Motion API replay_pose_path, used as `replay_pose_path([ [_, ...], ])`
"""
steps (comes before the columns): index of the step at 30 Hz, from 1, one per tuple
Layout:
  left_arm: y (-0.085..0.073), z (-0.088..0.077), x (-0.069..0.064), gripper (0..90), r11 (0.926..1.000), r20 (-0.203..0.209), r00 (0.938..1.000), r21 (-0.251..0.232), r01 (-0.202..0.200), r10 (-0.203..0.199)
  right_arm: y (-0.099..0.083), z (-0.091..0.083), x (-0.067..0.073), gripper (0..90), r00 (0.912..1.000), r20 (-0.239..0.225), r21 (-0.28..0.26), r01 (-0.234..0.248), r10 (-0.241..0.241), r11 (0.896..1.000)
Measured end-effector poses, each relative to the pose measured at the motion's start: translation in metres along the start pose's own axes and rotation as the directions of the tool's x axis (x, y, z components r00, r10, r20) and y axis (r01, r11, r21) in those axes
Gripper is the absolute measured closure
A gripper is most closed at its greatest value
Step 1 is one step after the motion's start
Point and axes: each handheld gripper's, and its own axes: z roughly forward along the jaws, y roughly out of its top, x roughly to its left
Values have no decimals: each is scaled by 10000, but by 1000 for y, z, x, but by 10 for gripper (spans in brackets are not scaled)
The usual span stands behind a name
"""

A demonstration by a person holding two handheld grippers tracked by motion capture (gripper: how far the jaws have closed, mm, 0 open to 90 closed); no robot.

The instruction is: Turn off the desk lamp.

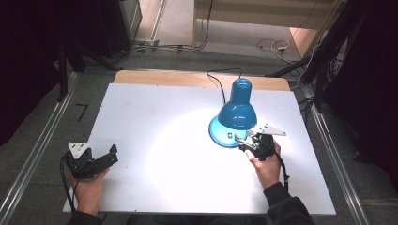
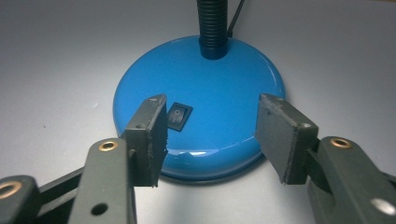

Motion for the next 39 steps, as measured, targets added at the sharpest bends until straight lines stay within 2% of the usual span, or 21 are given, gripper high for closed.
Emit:
replay_pose_path([
  [4,0,0,0,34,10000,-3,10000,4,-3,3,0,0,2,672,9998,-199,-294,73,-79,9995],
  [6,0,0,0,34,10000,-6,10000,11,2,-2,0,2,4,740,9994,-342,-325,77,-89,9994],
  [13,0,0,1,34,10000,9,10000,16,19,-19,-2,13,7,867,9981,-577,-381,-217,195,9990],
  [25,0,0,1,34,10000,54,10000,35,33,-33,-5,29,14,877,9976,-686,-33,-112,109,9999],
  [39,0,0,1,34,10000,39,10000,27,32,-32,-5,32,13,880,9976,-686,-32,-72,70,10000],
])
